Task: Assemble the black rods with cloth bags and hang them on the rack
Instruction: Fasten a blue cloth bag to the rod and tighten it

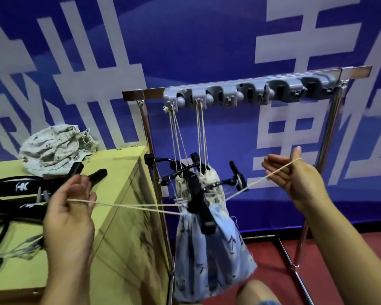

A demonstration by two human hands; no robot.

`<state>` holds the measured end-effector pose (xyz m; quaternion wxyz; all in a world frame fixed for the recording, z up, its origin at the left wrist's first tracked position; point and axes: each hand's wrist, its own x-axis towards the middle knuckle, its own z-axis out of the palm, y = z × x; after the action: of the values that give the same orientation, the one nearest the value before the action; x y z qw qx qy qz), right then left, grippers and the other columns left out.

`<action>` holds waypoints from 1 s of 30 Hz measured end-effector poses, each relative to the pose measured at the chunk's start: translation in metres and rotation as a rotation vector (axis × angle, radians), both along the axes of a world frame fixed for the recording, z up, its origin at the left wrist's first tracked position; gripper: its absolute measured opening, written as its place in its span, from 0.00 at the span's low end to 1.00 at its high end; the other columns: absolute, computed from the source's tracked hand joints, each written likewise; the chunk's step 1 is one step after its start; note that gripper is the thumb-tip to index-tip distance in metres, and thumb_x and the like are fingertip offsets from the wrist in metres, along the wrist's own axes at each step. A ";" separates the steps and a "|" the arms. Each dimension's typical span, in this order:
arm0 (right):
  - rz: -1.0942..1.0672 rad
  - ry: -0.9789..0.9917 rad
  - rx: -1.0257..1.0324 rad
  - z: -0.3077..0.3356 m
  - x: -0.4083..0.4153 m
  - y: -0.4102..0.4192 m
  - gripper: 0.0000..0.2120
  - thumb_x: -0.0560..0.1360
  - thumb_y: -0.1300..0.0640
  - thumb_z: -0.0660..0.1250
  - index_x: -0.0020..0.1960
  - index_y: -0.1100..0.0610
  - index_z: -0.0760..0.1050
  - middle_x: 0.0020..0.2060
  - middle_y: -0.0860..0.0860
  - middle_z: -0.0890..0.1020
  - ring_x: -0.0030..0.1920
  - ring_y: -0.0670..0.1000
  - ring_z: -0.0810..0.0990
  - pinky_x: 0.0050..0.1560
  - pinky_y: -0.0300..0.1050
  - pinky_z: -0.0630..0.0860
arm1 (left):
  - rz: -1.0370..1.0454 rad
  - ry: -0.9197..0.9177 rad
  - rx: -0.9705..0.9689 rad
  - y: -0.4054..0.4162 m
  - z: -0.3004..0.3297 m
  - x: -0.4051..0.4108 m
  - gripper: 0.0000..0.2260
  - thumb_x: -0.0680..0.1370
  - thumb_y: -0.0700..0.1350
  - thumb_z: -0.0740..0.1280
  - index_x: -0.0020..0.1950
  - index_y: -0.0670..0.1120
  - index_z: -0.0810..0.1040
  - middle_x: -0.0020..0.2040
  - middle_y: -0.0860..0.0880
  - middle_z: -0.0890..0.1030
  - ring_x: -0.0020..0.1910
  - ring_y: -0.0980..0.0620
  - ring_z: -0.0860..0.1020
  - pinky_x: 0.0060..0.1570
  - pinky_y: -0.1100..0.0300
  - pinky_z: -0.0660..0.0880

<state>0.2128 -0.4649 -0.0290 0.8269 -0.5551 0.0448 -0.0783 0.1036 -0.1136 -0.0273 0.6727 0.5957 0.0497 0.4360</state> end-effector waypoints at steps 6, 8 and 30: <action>0.192 -0.026 0.006 0.043 -0.008 0.007 0.18 0.81 0.51 0.54 0.46 0.62 0.75 0.35 0.56 0.84 0.35 0.48 0.85 0.34 0.39 0.81 | -0.001 0.025 0.076 -0.028 0.045 -0.002 0.11 0.72 0.58 0.64 0.47 0.52 0.77 0.45 0.49 0.85 0.52 0.49 0.83 0.52 0.58 0.79; 0.344 -0.049 -0.160 0.074 -0.015 0.018 0.17 0.81 0.51 0.54 0.43 0.61 0.74 0.30 0.54 0.83 0.30 0.47 0.83 0.31 0.39 0.80 | -0.062 0.089 0.258 -0.048 0.075 -0.003 0.06 0.75 0.54 0.64 0.45 0.54 0.78 0.41 0.52 0.86 0.47 0.47 0.83 0.51 0.50 0.77; 0.903 -0.116 -0.690 0.185 -0.018 0.059 0.13 0.79 0.58 0.57 0.38 0.58 0.71 0.23 0.48 0.70 0.24 0.43 0.67 0.28 0.35 0.73 | -1.024 0.387 0.354 -0.141 0.158 0.091 0.11 0.82 0.40 0.56 0.48 0.41 0.77 0.33 0.47 0.77 0.32 0.52 0.78 0.40 0.57 0.79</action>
<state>0.1944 -0.4058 0.1559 0.5503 -0.7519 -0.2706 0.2421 0.1951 -0.2543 0.1310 0.6666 0.7165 -0.1966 -0.0608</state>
